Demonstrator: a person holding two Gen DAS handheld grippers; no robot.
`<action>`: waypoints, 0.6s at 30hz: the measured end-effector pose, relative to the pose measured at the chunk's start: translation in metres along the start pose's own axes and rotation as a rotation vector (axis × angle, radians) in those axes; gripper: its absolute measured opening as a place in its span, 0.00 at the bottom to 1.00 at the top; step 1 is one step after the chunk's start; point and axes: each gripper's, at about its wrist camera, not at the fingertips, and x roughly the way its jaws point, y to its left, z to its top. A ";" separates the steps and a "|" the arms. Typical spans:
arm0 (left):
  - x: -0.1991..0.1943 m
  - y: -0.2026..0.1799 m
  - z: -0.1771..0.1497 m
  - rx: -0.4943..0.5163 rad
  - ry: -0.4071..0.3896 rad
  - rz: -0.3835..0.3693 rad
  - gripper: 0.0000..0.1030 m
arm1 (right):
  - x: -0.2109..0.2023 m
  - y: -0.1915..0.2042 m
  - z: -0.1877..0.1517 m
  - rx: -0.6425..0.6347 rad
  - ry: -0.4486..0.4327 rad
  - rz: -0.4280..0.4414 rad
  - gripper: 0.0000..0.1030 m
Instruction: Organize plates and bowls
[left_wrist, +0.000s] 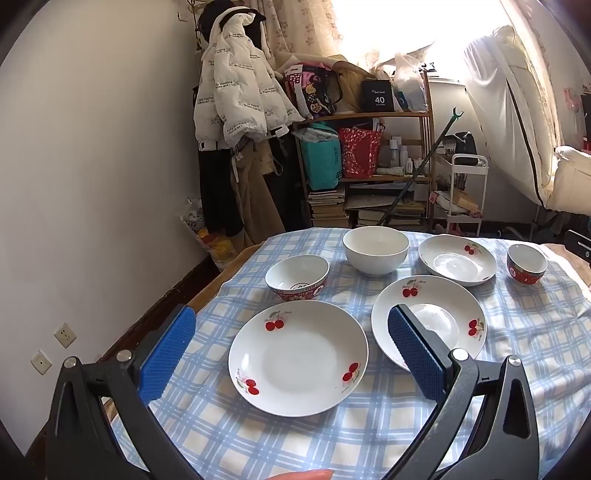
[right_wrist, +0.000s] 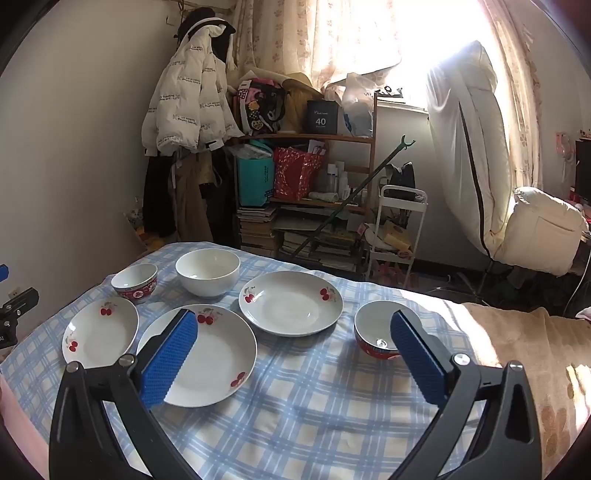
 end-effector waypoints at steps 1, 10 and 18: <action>0.000 0.000 0.000 0.001 -0.005 0.000 0.99 | 0.000 0.000 0.000 -0.002 0.004 -0.001 1.00; -0.007 -0.003 0.000 0.010 -0.025 0.017 0.99 | -0.001 0.002 0.000 -0.006 -0.002 -0.005 1.00; -0.007 0.004 0.002 0.004 -0.012 0.011 0.99 | -0.003 0.002 0.002 -0.006 -0.012 -0.005 1.00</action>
